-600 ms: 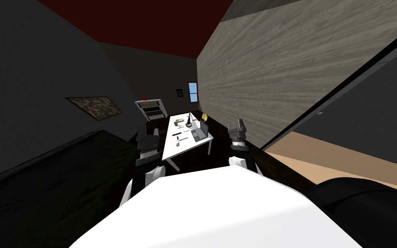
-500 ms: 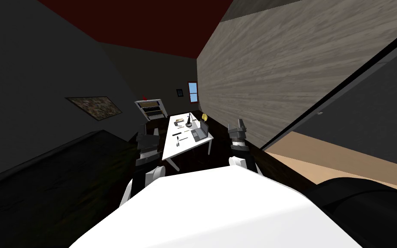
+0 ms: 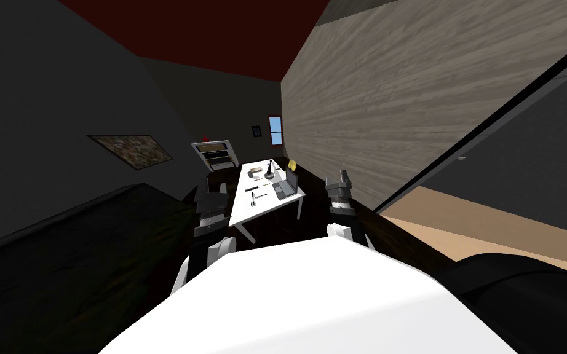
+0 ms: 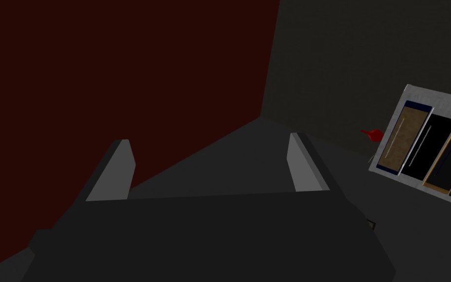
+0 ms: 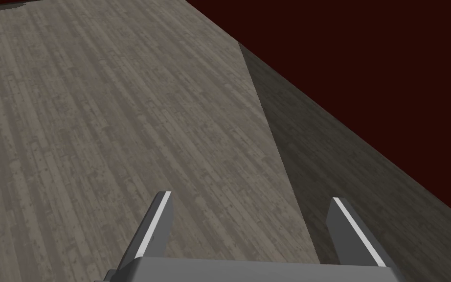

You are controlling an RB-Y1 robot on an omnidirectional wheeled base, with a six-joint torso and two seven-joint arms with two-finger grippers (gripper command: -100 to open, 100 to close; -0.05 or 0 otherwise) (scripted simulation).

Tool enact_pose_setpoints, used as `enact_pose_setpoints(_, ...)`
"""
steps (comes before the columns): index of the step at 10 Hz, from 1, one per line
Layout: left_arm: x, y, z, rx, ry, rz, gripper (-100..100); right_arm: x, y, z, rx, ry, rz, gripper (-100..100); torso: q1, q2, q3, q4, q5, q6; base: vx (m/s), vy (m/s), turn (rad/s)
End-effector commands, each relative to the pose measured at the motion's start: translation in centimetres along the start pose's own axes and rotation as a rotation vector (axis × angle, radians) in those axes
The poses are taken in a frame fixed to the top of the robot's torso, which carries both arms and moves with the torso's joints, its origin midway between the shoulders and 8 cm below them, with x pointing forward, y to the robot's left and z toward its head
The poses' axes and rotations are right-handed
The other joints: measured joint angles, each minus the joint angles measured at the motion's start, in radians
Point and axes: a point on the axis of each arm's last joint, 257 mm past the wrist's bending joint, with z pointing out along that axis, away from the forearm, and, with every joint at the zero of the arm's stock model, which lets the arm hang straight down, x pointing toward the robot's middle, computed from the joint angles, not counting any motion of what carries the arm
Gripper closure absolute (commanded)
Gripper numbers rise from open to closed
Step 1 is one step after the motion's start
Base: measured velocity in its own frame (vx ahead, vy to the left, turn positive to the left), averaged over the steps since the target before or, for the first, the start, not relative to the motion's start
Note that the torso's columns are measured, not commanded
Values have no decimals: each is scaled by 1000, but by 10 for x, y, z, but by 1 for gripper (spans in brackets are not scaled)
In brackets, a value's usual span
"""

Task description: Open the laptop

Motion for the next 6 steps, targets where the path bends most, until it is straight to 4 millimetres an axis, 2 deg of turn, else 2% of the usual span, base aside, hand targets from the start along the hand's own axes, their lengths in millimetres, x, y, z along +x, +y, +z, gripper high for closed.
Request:
enact_pose_setpoints(1, 0, 0, 0, 0, 0, 0, 0, 0, 0, 0, 0, 0, 0, 0, 0, 74, -147, 74, 0, 0, 0, 0, 0)
enact_pose_setpoints(3, 0, 0, 0, 0, 0, 0, 0, 0, 0, 0, 0, 0, 0, 0, 0, 222, -443, 221, 0, 0, 0, 0, 0)
enact_pose_setpoints(4, 0, 0, 0, 0, 0, 0, 0, 3, -2, 1, 11, 30, 9, -100, 0, 295, -590, 295, 0, 0, 11, -5, 14)
enact_pose_setpoints(6, 0, 0, 0, -1, 0, 0, 0, 8, -6, 2, 33, 67, 43, -100, -1, 338, -679, 338, 0, 0, 21, -16, 22)
